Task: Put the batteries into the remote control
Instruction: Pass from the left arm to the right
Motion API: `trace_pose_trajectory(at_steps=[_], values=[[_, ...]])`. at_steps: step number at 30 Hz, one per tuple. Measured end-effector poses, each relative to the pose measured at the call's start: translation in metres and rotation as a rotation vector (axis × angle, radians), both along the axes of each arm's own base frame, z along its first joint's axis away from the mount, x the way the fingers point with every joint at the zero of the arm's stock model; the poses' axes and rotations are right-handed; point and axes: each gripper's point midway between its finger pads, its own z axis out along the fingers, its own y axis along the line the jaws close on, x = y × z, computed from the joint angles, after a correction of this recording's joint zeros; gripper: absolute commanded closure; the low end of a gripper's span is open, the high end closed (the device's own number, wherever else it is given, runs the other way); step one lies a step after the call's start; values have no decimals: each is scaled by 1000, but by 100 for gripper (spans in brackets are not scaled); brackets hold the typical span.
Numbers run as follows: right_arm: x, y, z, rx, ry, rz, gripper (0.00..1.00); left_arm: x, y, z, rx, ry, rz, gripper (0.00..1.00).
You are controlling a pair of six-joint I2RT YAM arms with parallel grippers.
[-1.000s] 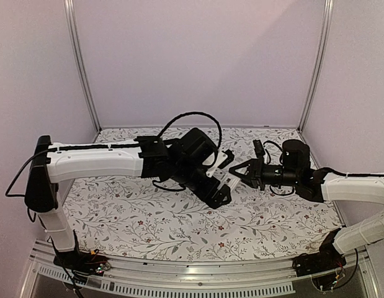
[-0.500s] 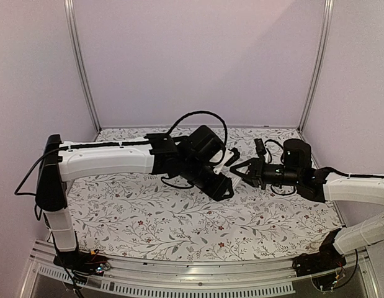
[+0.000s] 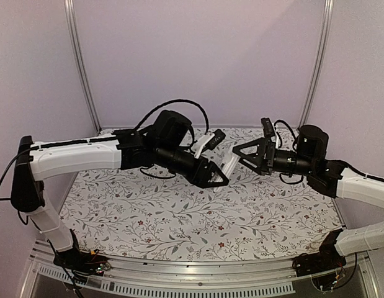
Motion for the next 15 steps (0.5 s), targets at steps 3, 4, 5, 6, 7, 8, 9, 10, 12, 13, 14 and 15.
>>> trace_pose_trajectory(at_steps=[3,4,5,6,7,8,9,10,12,13,14,15], values=[[-8,1,24,27,-77,43,1,-9,0,38,-137,-17,-59,64],[-11,1,31,36,-101,58,1,-14,-1,52,-187,-26,-85,64],[-14,2,39,47,-126,76,1,-18,-1,63,-226,-32,-106,64],[-17,3,49,65,-161,95,1,-22,-2,73,-264,-36,-126,64],[-21,4,57,78,-186,111,2,-26,-2,80,-296,-35,-146,64],[-25,5,65,92,-212,128,4,-30,-3,88,-332,-37,-167,64],[-29,6,72,107,-237,148,5,-33,-3,93,-360,-36,-185,64],[-33,8,79,119,-259,169,7,-36,-4,98,-384,-36,-201,64],[-40,9,88,142,-287,197,11,-39,-5,107,-423,-34,-225,64],[-43,10,92,153,-298,211,13,-41,-6,111,-440,-35,-235,64],[-47,12,96,165,-310,231,14,-42,-6,115,-458,-37,-246,64],[-48,13,98,171,-318,241,15,-43,-6,117,-471,-39,-252,64]])
